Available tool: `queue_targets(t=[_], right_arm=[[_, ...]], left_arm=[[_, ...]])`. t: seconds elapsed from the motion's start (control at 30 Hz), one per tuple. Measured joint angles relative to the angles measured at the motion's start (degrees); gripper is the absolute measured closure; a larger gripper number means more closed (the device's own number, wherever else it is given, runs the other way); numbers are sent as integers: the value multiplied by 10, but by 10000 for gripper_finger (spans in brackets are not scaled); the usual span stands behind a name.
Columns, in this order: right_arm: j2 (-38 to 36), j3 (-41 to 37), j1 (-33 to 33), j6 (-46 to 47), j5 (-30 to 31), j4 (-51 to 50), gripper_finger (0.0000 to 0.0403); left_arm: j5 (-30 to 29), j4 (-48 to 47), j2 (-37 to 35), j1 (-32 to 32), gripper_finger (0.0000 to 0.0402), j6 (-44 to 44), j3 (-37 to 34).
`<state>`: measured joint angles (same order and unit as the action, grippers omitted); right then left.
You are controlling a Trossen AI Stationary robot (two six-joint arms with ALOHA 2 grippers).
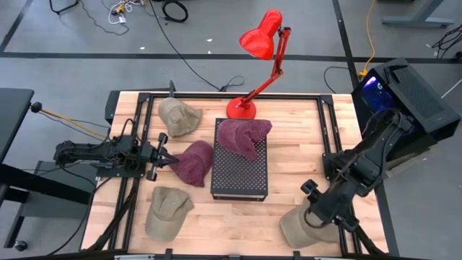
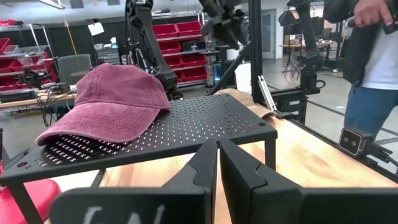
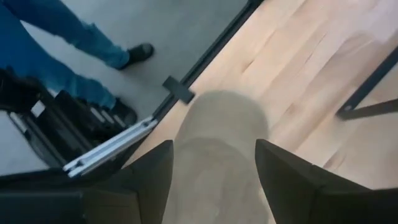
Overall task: Pick & Place hat
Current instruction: Put the bottom right brown cap on the shelf
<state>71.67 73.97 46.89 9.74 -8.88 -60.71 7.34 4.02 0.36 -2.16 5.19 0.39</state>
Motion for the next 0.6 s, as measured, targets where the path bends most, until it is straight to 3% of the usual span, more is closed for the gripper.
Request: queue_targets(t=[0.6], right_arm=[[78, 0, 90, 55, 20, -55, 175]], left_arm=[[0, 0, 0, 0, 376, 0, 0]])
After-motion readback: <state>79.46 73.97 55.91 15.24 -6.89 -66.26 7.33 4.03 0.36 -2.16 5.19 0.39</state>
